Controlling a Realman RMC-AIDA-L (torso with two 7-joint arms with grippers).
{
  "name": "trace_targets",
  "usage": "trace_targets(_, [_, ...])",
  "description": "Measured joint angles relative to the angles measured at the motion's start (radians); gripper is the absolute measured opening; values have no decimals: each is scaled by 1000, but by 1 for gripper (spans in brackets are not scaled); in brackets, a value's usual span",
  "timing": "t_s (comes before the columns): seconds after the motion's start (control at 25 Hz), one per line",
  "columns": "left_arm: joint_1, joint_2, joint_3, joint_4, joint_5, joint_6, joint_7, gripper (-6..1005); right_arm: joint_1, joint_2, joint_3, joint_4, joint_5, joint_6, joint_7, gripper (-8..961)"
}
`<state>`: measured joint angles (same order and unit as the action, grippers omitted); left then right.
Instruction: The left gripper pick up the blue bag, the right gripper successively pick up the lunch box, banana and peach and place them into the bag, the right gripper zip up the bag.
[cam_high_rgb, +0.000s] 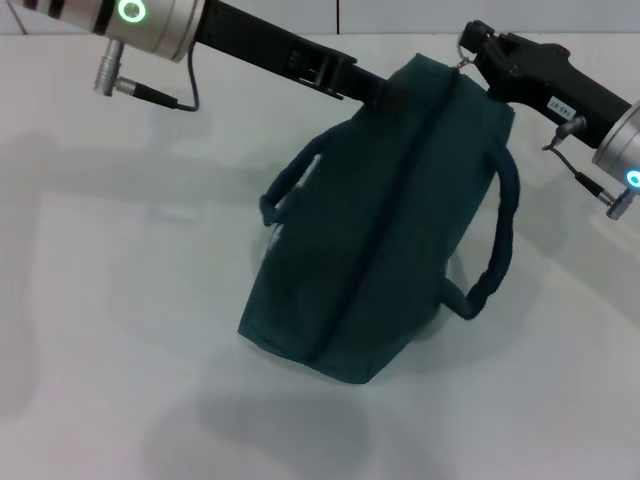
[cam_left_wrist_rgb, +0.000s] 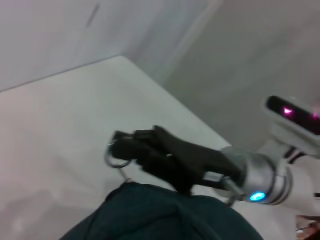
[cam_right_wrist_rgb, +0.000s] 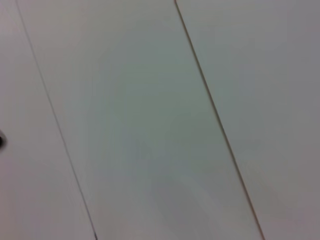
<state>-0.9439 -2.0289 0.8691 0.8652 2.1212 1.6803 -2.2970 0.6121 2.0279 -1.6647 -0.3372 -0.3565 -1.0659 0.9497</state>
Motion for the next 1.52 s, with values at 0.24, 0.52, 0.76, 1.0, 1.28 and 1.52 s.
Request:
trace_targets(0.24, [6,-1,11,0,-66,34,16,126,0,0,-20,2,2,13,0,35])
trace_targets(0.52, [9,-3,11,0,-98,47,29,125,0,0,-38,3,3,30,0,49])
trace_targets(0.76, [12,-3,10,0,-93,42,29,124,-9,0,-38,-4,6,25,12,61])
trace_targets(1.0, [13,-6,9,0,-46,2,27,123,-12,0,-38,-8,16,-9,23,72])
trace_targets(1.28, [25,0,10,0,-34,-32,28,122,-14,0,-31,-2,21,-31,43,86])
trace_targets(1.52, [33,-1,10,0,-10,-59,29,121,-35,0,-22,-6,31,-61,24,240])
